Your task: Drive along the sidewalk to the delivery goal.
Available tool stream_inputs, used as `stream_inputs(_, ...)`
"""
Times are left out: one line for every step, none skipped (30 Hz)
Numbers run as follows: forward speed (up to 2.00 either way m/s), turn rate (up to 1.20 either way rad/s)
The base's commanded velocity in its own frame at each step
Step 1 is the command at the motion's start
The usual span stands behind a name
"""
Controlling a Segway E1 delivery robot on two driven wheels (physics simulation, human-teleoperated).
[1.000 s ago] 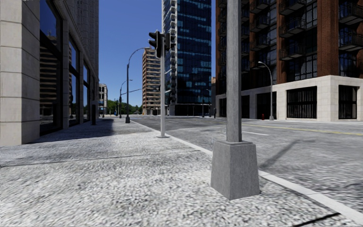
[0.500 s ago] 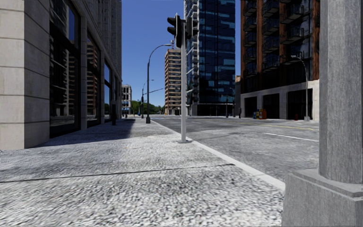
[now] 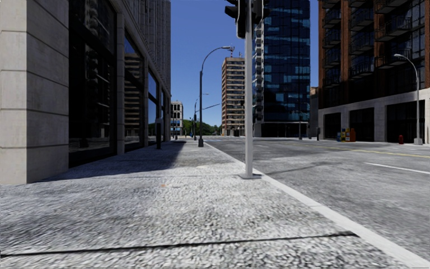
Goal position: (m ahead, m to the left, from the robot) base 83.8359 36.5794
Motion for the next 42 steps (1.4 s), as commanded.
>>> stream_inputs(2.00,0.41)
stream_inputs(2.00,0.41)
stream_inputs(2.00,0.41)
stream_inputs(2.00,0.41)
stream_inputs(2.00,0.41)
stream_inputs(2.00,0.41)
stream_inputs(2.00,0.41)
stream_inputs(2.00,0.41)
stream_inputs(2.00,0.41)
stream_inputs(2.00,0.41)
stream_inputs(2.00,0.41)
stream_inputs(2.00,0.41)
stream_inputs(2.00,0.41)
stream_inputs(2.00,0.41)
stream_inputs(2.00,0.41)
stream_inputs(2.00,0.41)
stream_inputs(2.00,0.41)
stream_inputs(2.00,0.41)
stream_inputs(2.00,0.41)
stream_inputs(2.00,0.41)
stream_inputs(2.00,0.41)
stream_inputs(2.00,0.41)
stream_inputs(2.00,0.41)
stream_inputs(2.00,0.41)
stream_inputs(2.00,0.41)
stream_inputs(2.00,0.41)
stream_inputs(2.00,0.41)
stream_inputs(2.00,0.41)
stream_inputs(2.00,0.38)
stream_inputs(2.00,0.23)
stream_inputs(2.00,0.23)
stream_inputs(2.00,0.00)
stream_inputs(2.00,0.00)
stream_inputs(2.00,0.00)
stream_inputs(2.00,0.00)
stream_inputs(2.00,0.00)
stream_inputs(2.00,0.00)
stream_inputs(2.00,0.00)
stream_inputs(2.00,0.00)
stream_inputs(2.00,0.00)
stream_inputs(2.00,0.00)
stream_inputs(2.00,0.00)
